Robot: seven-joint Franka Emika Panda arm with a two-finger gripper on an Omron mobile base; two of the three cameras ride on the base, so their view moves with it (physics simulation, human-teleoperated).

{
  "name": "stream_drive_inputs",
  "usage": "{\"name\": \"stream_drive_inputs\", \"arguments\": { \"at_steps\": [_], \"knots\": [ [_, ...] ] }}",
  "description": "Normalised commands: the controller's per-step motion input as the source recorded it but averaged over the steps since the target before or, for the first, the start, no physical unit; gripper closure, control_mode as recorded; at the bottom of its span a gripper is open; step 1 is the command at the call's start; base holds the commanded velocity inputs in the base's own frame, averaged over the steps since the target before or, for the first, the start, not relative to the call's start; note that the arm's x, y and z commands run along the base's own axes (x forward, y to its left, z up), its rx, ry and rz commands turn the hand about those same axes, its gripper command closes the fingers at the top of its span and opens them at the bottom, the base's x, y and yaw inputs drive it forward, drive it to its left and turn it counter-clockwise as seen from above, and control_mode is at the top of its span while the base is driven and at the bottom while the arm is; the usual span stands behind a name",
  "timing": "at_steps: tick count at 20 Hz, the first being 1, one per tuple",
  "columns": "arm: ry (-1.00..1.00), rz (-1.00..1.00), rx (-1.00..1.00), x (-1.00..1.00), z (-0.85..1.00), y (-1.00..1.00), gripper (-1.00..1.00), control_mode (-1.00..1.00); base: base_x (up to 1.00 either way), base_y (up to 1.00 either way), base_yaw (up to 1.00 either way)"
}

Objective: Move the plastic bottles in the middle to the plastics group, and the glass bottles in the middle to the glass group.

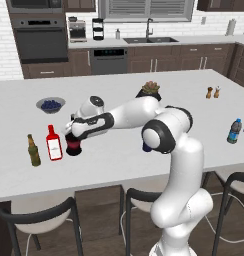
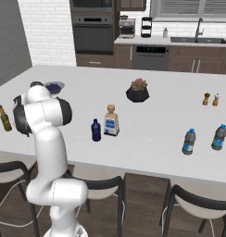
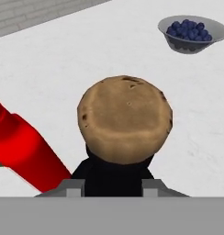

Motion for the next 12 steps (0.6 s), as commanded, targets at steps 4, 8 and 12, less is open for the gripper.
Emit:
{"name": "stream_drive_inputs", "arguments": {
  "at_steps": [4,8,12],
  "knots": [
    [0.00,0.00,0.00,0.00,-0.04,0.00,1.00,-1.00,0.00,0.00,0.00],
    [0.00,0.00,0.00,0.00,0.00,0.00,-1.00,-1.00,0.00,0.00,0.00],
    [0.00,0.00,0.00,0.00,0.00,0.00,-1.00,-1.00,0.00,0.00,0.00]
  ]
}}
